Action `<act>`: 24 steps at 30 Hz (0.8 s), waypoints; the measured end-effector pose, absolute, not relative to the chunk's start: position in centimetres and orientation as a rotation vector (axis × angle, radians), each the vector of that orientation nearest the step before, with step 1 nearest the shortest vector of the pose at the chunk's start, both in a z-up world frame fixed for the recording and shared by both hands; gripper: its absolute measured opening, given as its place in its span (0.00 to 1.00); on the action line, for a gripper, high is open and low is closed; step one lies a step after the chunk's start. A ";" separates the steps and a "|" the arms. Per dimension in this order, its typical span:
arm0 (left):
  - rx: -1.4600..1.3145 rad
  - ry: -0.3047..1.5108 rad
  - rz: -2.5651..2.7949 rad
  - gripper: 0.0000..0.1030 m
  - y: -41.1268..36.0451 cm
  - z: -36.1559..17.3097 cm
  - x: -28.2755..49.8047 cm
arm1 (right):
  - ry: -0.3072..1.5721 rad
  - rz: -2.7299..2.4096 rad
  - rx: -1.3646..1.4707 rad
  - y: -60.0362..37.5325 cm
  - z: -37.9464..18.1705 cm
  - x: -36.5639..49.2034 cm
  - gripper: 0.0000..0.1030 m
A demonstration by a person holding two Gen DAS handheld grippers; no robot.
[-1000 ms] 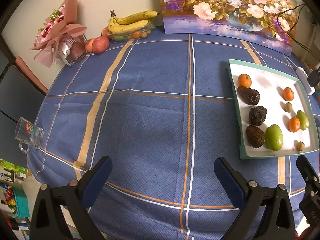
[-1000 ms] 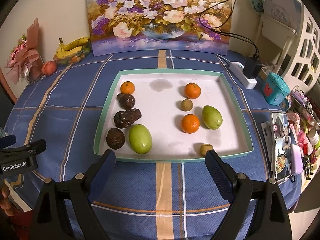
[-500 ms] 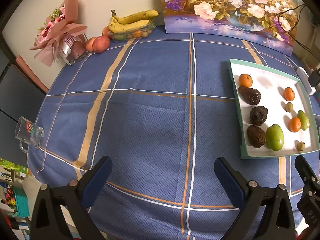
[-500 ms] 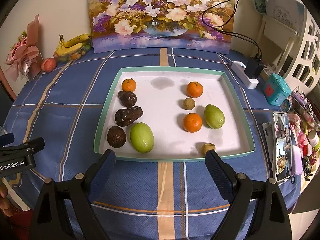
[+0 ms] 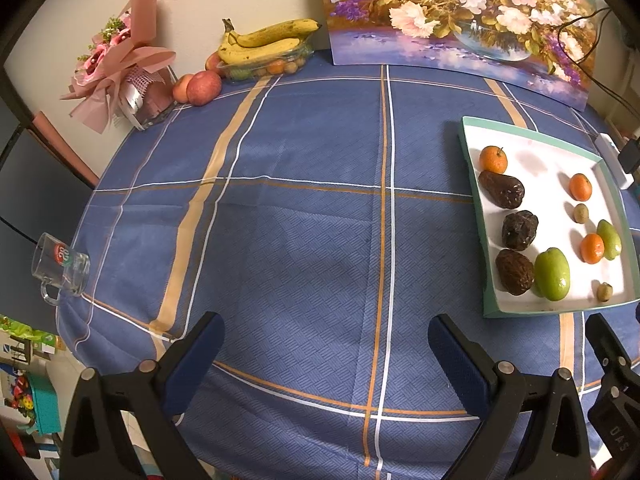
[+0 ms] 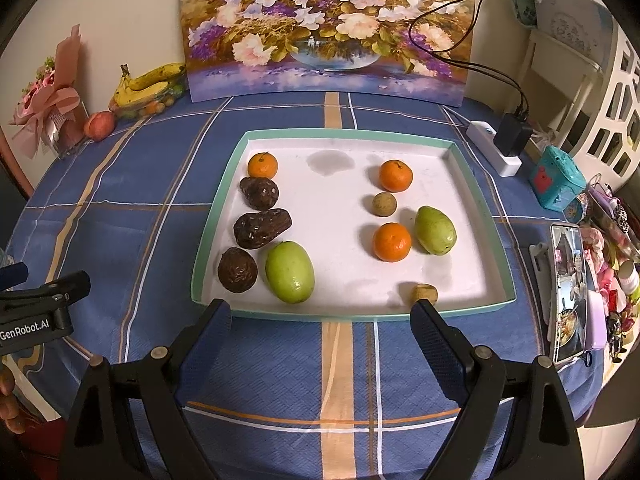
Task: Organize fruits
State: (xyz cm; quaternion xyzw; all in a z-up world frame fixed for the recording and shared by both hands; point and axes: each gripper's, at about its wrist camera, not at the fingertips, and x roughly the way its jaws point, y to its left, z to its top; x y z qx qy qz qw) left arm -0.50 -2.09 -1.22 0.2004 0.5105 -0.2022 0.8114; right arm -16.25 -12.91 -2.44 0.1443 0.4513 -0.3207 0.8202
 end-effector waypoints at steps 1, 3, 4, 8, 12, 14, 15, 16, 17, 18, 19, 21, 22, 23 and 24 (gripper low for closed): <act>0.428 1.091 -0.431 1.00 -2.1 -1.2 -0.5 | 0.961 -0.683 0.307 -12.9 -2.5 -16.3 0.89; 0.430 1.091 -0.428 1.00 -2.0 -1.2 -0.5 | 0.962 -0.684 0.309 -12.9 -2.5 -16.2 0.89; 0.430 1.091 -0.427 1.00 -2.0 -1.2 -0.4 | 0.962 -0.685 0.310 -12.9 -2.5 -16.3 0.89; 0.431 1.093 -0.421 1.00 -1.9 -1.2 -0.4 | 0.963 -0.685 0.310 -12.9 -2.5 -16.3 0.89; 0.436 1.096 -0.411 1.00 -1.8 -1.3 -0.3 | 0.966 -0.685 0.310 -13.0 -2.6 -16.3 0.89; 0.439 1.096 -0.405 1.00 -1.8 -1.3 -0.4 | 0.966 -0.685 0.310 -13.0 -2.6 -16.3 0.89; 0.440 1.096 -0.403 1.00 -1.8 -1.3 -0.4 | 0.967 -0.685 0.310 -13.0 -2.6 -16.3 0.89; 0.440 1.097 -0.402 1.00 -1.8 -1.3 -0.4 | 0.967 -0.685 0.310 -13.0 -2.6 -16.3 0.89; 0.440 1.097 -0.399 1.00 -1.7 -1.3 -0.3 | 0.966 -0.685 0.310 -13.0 -2.6 -16.3 0.89; 0.441 1.097 -0.398 1.00 -1.7 -1.4 -0.3 | 0.966 -0.685 0.310 -13.0 -2.6 -16.3 0.89; 0.441 1.098 -0.397 1.00 -1.7 -1.4 -0.3 | 0.966 -0.685 0.310 -13.0 -2.6 -16.3 0.89; 0.440 1.099 -0.394 1.00 -1.7 -1.4 -0.2 | 0.968 -0.684 0.309 -13.0 -2.6 -16.3 0.89; 0.440 1.099 -0.393 1.00 -1.6 -1.4 -0.2 | 0.968 -0.685 0.310 -13.0 -2.6 -16.3 0.89; 0.440 1.100 -0.393 1.00 -1.6 -1.4 -0.2 | 0.969 -0.685 0.310 -13.0 -2.6 -16.3 0.89; 0.440 1.099 -0.393 1.00 -1.6 -1.4 -0.2 | 0.968 -0.685 0.310 -13.0 -2.6 -16.3 0.89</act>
